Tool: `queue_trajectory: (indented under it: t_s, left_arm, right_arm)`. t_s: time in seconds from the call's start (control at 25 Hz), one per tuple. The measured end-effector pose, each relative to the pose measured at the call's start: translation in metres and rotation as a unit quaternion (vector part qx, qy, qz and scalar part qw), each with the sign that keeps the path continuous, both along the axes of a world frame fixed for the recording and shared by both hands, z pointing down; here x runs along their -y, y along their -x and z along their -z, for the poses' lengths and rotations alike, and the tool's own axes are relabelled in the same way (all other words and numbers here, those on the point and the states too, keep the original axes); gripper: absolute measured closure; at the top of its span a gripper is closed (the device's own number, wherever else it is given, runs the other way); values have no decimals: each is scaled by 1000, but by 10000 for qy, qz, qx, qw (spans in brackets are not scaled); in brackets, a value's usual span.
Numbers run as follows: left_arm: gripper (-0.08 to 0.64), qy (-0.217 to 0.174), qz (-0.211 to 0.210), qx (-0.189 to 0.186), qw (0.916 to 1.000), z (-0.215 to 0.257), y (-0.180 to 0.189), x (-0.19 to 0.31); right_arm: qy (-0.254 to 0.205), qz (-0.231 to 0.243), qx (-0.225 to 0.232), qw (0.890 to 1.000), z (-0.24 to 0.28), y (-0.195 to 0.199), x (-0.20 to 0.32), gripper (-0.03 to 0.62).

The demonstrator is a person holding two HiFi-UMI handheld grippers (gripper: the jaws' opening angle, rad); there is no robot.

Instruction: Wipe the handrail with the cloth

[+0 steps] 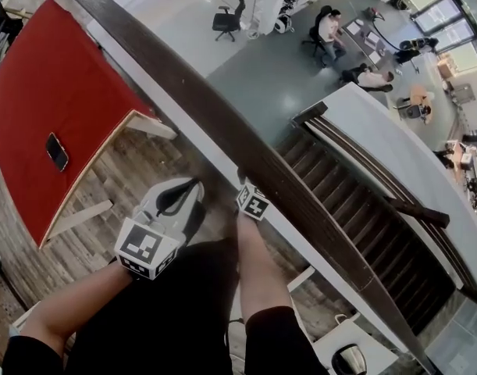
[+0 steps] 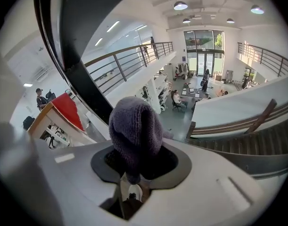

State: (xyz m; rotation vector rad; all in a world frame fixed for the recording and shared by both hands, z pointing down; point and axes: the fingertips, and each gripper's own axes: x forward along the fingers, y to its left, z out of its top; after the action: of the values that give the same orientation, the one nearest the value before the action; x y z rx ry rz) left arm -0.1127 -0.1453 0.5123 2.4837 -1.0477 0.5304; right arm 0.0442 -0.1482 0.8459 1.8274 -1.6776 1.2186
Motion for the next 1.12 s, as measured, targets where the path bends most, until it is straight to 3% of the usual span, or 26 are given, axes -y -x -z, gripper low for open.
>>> queue_trajectory:
  t_s: [1.12]
  left_arm:
    - [560,68,-620,170,9979,-3,-33,-49]
  right_arm:
    - [-3,-648,239,9976,-9,-43,-53,486]
